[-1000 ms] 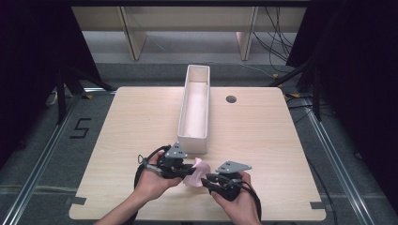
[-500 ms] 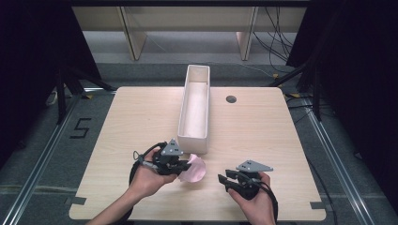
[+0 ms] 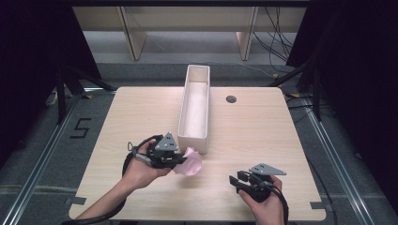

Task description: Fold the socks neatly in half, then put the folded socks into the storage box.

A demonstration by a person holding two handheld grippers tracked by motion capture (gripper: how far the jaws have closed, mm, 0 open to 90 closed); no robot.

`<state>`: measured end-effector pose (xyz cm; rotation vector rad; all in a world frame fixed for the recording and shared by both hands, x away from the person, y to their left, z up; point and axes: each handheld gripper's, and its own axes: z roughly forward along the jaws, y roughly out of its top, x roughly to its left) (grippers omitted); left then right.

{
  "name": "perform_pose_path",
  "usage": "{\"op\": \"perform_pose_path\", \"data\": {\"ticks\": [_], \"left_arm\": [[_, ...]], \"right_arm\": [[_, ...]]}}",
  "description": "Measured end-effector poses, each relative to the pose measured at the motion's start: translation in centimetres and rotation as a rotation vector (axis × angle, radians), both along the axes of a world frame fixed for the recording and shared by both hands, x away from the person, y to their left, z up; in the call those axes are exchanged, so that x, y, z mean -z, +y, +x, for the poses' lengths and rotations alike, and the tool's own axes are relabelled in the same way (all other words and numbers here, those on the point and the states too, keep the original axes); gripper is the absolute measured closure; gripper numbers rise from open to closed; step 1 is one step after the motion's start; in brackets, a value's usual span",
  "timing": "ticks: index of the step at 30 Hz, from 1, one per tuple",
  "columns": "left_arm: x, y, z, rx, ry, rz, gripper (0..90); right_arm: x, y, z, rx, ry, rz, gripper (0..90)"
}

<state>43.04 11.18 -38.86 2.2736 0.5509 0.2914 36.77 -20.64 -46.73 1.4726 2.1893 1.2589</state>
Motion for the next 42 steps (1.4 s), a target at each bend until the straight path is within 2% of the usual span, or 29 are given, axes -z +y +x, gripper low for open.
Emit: {"op": "perform_pose_path", "data": {"ticks": [2, 3, 4, 5, 8, 9, 10, 12, 13, 14, 15, 17, 18, 19, 21, 22, 23, 24, 25, 26, 28, 29, 30, 31, 33, 35, 36, 41, 42], "left_arm": [[-0.1, 0.2, 0.0, -0.006, 0.004, -0.006, 83.3], [-0.2, 0.3, -0.1, -0.011, 0.003, -0.007, 83.3], [-0.3, 0.4, -0.1, -0.008, 0.002, -0.005, 83.3], [-0.3, 0.4, -0.1, -0.011, 0.002, -0.005, 83.3], [-0.6, 0.4, -0.1, -0.010, -0.001, -0.001, 83.3], [-0.7, 0.4, -0.1, -0.010, -0.002, -0.001, 83.3], [-0.8, 0.3, -0.2, -0.010, -0.003, -0.002, 83.3], [-1.0, 0.3, -0.1, -0.007, -0.011, -0.005, 83.3], [-1.1, 0.3, -0.1, -0.004, -0.011, -0.004, 83.3], [-1.2, 0.4, -0.1, -0.002, -0.013, -0.008, 83.3], [-1.3, 0.4, -0.1, -0.001, -0.012, -0.014, 83.3], [-1.6, 0.5, 0.1, 0.007, -0.016, -0.023, 83.3], [-1.8, 0.6, 0.2, 0.007, -0.021, -0.024, 83.2], [-2.0, 0.6, 0.3, 0.007, -0.025, -0.023, 83.2], [-2.2, 0.6, 0.5, 0.002, -0.028, -0.020, 83.2], [-2.4, 0.7, 0.7, 0.004, -0.031, -0.017, 83.2], [-2.5, 0.6, 0.8, -0.001, -0.029, -0.013, 83.2], [-2.6, 0.7, 1.0, -0.003, -0.031, -0.009, 83.2], [-2.8, 0.7, 1.2, -0.003, -0.033, -0.008, 83.2], [-2.9, 0.7, 1.3, -0.006, -0.036, -0.011, 83.2], [-3.2, 0.7, 1.5, -0.008, -0.037, -0.019, 83.2], [-3.3, 0.8, 1.6, -0.009, -0.037, -0.020, 83.2], [-3.4, 0.7, 1.6, -0.009, -0.036, -0.023, 83.2], [-3.6, 0.7, 1.8, 0.001, -0.043, -0.016, 83.2], [-4.0, 0.7, 1.9, 0.003, -0.050, -0.015, 83.2], [-4.5, 0.6, 2.2, 0.007, -0.056, -0.010, 83.2], [-4.7, 0.5, 2.3, 0.006, -0.058, -0.008, 83.2], [-5.9, 0.3, 3.4, 0.015, -0.076, 0.012, 83.2], [-6.0, 0.2, 3.6, 0.011, -0.078, 0.004, 83.1]], "right_arm": [[0.2, 0.0, 0.0, 0.014, 0.007, 0.000, 59.2], [0.3, -0.2, 0.1, 0.007, -0.012, -0.018, 59.2], [0.2, -0.2, 0.1, 0.008, -0.005, -0.029, 59.2], [0.3, -0.2, 0.2, 0.002, 0.008, -0.012, 59.1], [0.3, -0.1, 0.4, -0.004, -0.003, 0.001, 59.2], [0.2, 0.2, 0.3, 0.020, 0.023, 0.026, 59.2], [0.3, -0.1, 0.6, -0.007, -0.015, -0.005, 59.2], [0.3, -0.1, 0.7, -0.003, -0.020, -0.002, 59.2], [0.3, -0.2, 0.7, 0.005, -0.029, -0.019, 59.1], [0.3, 0.0, 0.6, 0.019, 0.005, 0.004, 59.1], [0.5, -0.1, 0.9, 0.003, -0.016, -0.001, 59.0], [0.8, -0.1, 1.1, -0.005, -0.027, 0.005, 58.3], [0.8, 0.2, 1.1, 0.010, -0.010, 0.012, 58.3], [0.9, 0.0, 1.3, -0.004, -0.026, -0.010, 58.2], [0.9, 0.1, 1.4, -0.005, -0.013, -0.012, 58.0], [1.1, 0.2, 1.5, -0.019, -0.015, 0.017, 57.9], [1.1, 0.1, 1.6, -0.020, -0.016, 0.009, 57.9], [1.2, 0.1, 1.5, -0.020, -0.018, 0.021, 58.0], [1.0, -0.1, 1.4, -0.008, -0.022, -0.016, 58.1], [1.1, -0.2, 1.5, -0.018, -0.039, -0.015, 58.1], [1.2, -0.3, 1.6, -0.011, -0.036, -0.008, 58.2], [1.1, -0.4, 1.6, -0.004, -0.033, -0.023, 58.2], [1.1, -0.4, 1.6, -0.006, -0.031, -0.004, 58.2], [1.0, -0.3, 1.5, 0.004, -0.017, 0.001, 58.2], [0.9, -0.4, 1.5, -0.004, -0.039, -0.023, 58.3], [1.0, -0.3, 1.5, -0.008, -0.036, -0.008, 58.4], [0.9, -0.3, 1.5, -0.006, -0.033, -0.021, 58.4], [1.1, -0.2, 1.6, -0.010, -0.031, -0.009, 58.4], [1.1, -0.3, 1.6, -0.005, -0.042, -0.030, 58.4]]}}
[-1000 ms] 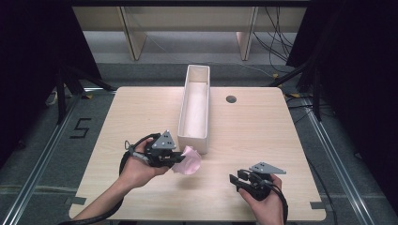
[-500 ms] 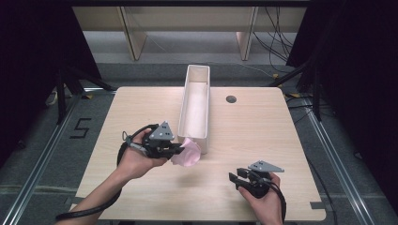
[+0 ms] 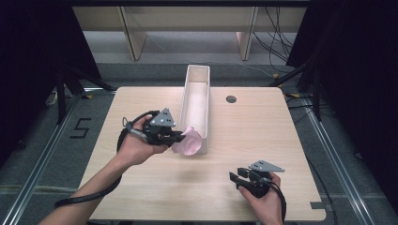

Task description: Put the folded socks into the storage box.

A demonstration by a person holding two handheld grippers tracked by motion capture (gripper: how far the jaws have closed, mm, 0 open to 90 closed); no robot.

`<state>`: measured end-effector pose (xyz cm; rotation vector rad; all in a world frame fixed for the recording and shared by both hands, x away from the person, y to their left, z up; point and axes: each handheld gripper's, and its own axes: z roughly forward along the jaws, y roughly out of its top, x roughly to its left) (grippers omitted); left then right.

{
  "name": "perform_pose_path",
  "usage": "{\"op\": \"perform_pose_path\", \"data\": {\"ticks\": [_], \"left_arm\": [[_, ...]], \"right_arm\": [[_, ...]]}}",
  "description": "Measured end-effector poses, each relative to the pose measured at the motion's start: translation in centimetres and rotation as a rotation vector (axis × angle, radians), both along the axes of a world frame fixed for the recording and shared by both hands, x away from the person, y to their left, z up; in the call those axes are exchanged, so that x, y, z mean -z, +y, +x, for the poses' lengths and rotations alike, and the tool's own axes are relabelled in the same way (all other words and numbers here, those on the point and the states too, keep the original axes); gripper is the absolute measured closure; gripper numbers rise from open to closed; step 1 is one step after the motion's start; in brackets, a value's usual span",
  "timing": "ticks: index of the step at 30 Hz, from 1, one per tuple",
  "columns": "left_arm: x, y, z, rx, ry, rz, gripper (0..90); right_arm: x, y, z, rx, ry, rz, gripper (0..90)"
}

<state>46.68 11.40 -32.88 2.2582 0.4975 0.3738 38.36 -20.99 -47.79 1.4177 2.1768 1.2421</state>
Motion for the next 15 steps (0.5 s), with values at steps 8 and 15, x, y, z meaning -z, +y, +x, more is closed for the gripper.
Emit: {"op": "perform_pose_path", "data": {"ticks": [8, 15], "left_arm": [[-1.1, -0.9, 2.4, -0.002, -0.022, 0.006, 83.1], [-0.8, -1.5, 4.5, -0.005, -0.053, 0.017, 83.0]], "right_arm": [[0.1, -0.2, -0.1, 0.005, 0.006, 0.014, 58.3], [-0.1, -0.4, -0.1, 0.006, -0.016, -0.001, 58.3]]}}
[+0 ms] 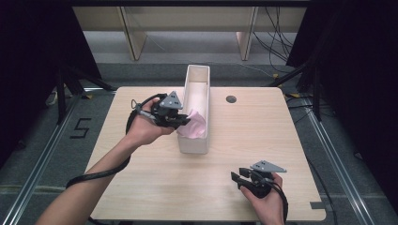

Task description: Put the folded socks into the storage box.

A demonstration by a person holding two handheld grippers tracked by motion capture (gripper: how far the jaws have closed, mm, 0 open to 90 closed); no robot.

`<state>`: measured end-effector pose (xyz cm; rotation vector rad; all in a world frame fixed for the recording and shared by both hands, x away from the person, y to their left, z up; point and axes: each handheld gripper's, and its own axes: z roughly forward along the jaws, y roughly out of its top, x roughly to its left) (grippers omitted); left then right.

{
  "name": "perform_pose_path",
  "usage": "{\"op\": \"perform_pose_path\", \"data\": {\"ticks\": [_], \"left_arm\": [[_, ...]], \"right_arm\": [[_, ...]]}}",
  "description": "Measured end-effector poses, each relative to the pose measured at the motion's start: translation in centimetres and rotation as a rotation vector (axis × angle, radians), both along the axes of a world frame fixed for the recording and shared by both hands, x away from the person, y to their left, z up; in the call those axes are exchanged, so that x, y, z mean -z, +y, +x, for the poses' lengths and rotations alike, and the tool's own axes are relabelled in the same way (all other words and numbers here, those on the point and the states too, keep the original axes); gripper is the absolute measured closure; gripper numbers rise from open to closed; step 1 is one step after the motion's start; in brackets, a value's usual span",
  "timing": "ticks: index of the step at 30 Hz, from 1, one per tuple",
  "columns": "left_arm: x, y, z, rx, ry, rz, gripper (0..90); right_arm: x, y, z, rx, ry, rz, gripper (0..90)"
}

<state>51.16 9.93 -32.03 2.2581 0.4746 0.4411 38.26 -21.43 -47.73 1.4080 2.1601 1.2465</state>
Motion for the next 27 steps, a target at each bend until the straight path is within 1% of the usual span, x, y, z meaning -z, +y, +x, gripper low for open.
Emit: {"op": "perform_pose_path", "data": {"ticks": [1, 2, 3, 5, 7, 9, 10, 12, 15, 18, 20, 22, 25, 26, 27], "left_arm": [[0.1, -0.1, 0.3, -0.001, 0.001, 0.001, 83.0], [0.2, -0.1, 0.5, 0.003, 0.000, 0.003, 83.0], [0.3, -0.2, 0.8, 0.003, -0.001, 0.001, 83.0], [0.5, -0.3, 1.2, 0.010, -0.012, 0.010, 83.0], [0.7, -0.5, 1.6, 0.014, -0.027, 0.023, 83.0], [1.0, -0.6, 2.0, 0.017, -0.035, 0.038, 83.0], [1.2, -0.7, 2.1, 0.018, -0.037, 0.044, 83.0], [1.6, -0.9, 2.4, 0.023, -0.041, 0.055, 83.0], [2.2, -1.1, 2.8, 0.031, -0.038, 0.068, 82.9], [2.7, -1.3, 3.1, 0.027, -0.029, 0.074, 82.9], [3.0, -1.4, 3.2, 0.027, -0.028, 0.085, 82.9], [3.2, -1.5, 3.3, 0.028, -0.032, 0.092, 82.9], [3.5, -1.5, 3.3, 0.031, -0.028, 0.103, 82.8], [3.6, -1.5, 3.3, 0.030, -0.027, 0.107, 82.8], [3.8, -1.5, 3.3, 0.028, -0.025, 0.108, 82.8]], "right_arm": [[0.0, 0.2, -0.1, 0.020, 0.033, 0.025, 58.3], [-0.1, 0.0, -0.2, 0.022, 0.031, 0.007, 58.3], [-0.1, -0.2, -0.1, 0.013, 0.006, -0.014, 58.3], [-0.1, -0.2, -0.1, 0.008, 0.015, -0.001, 58.3], [0.1, -0.1, 0.0, 0.010, 0.001, -0.005, 58.3], [0.2, 0.0, -0.1, -0.003, 0.024, 0.022, 58.2], [0.1, 0.0, -0.1, 0.003, 0.024, 0.004, 58.2], [0.1, 0.1, -0.1, -0.001, 0.020, 0.004, 58.1], [0.2, 0.1, -0.1, -0.002, 0.015, 0.003, 58.1], [0.2, 0.1, -0.1, -0.002, 0.018, 0.003, 57.9], [0.3, 0.0, 0.0, 0.004, 0.015, -0.009, 57.9], [0.3, 0.0, 0.0, 0.001, 0.016, -0.002, 57.9], [0.3, 0.1, -0.1, -0.004, 0.025, 0.002, 57.9], [0.3, 0.2, -0.1, -0.002, 0.036, 0.021, 57.9], [0.3, 0.2, -0.1, -0.001, 0.039, 0.013, 57.9]]}}
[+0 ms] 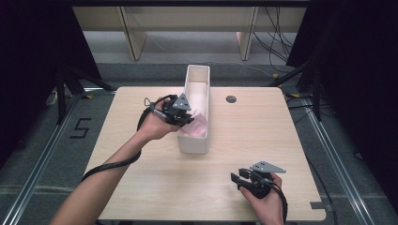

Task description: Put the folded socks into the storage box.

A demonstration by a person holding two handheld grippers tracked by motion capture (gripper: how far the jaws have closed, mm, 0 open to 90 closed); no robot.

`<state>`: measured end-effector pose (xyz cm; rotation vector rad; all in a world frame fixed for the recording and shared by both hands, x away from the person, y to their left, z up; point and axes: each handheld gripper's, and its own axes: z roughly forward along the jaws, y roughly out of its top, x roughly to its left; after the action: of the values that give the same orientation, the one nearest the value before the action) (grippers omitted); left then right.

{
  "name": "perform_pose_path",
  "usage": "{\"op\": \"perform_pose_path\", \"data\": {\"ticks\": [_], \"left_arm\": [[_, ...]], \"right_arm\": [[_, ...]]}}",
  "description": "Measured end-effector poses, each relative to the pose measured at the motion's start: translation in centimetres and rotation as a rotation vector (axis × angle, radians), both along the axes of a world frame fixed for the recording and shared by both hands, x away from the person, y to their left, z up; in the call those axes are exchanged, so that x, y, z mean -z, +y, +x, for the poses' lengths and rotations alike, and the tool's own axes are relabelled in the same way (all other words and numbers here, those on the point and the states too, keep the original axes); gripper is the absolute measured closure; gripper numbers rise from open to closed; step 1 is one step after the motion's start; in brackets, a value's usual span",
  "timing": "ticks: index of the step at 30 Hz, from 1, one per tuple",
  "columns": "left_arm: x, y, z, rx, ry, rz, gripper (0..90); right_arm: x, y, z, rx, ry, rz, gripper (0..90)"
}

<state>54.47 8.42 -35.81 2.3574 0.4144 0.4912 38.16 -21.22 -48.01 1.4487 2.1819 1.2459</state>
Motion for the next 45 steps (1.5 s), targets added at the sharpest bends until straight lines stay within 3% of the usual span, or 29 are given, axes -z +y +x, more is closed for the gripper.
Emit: {"op": "perform_pose_path", "data": {"ticks": [5, 8, 10, 18, 19, 21, 23, 27, 29, 32, 34, 41, 45], "left_arm": [[0.5, -0.1, 0.1, 0.002, 0.005, 0.019, 82.8], [0.9, -0.2, 0.3, 0.005, 0.006, 0.032, 82.7], [1.1, -0.3, 0.3, 0.004, 0.011, 0.034, 82.7], [1.7, -0.7, 0.4, 0.020, 0.023, 0.059, 82.7], [1.7, -0.7, 0.4, 0.020, 0.020, 0.060, 82.7], [1.9, -0.8, 0.4, 0.024, 0.022, 0.066, 82.7], [2.0, -0.9, 0.4, 0.025, 0.022, 0.075, 82.7], [2.2, -0.9, 0.6, 0.025, 0.033, 0.084, 82.6], [2.5, -1.0, 0.6, 0.022, 0.031, 0.081, 82.7], [2.6, -1.0, 0.6, 0.022, 0.032, 0.082, 82.7], [2.7, -0.9, 0.7, 0.024, 0.042, 0.089, 82.7], [3.2, -1.0, 0.7, 0.025, 0.049, 0.092, 82.6], [3.5, -1.1, 0.8, 0.023, 0.058, 0.091, 82.6]], "right_arm": [[0.1, 0.1, 0.1, -0.013, -0.013, -0.004, 57.8], [0.2, 0.1, 0.1, -0.022, 0.004, 0.011, 57.8], [0.2, 0.1, 0.1, -0.007, -0.003, -0.020, 57.8], [0.3, 0.2, 0.1, -0.008, -0.003, -0.007, 57.7], [0.2, 0.1, 0.0, -0.002, -0.009, -0.025, 57.7], [0.3, 0.2, 0.1, -0.008, -0.004, -0.019, 57.7], [0.2, 0.5, -0.1, 0.002, 0.030, 0.005, 57.6], [0.3, 0.6, -0.1, 0.007, 0.028, 0.016, 57.6], [0.4, 0.4, 0.0, -0.009, 0.007, -0.013, 57.5], [0.4, 0.6, -0.1, -0.001, 0.024, 0.007, 57.5], [0.4, 0.4, 0.1, 0.001, 0.003, -0.027, 57.4], [0.4, 0.4, 0.0, -0.010, 0.005, -0.027, 57.4], [0.3, 0.5, -0.1, 0.001, 0.030, -0.009, 57.3]]}}
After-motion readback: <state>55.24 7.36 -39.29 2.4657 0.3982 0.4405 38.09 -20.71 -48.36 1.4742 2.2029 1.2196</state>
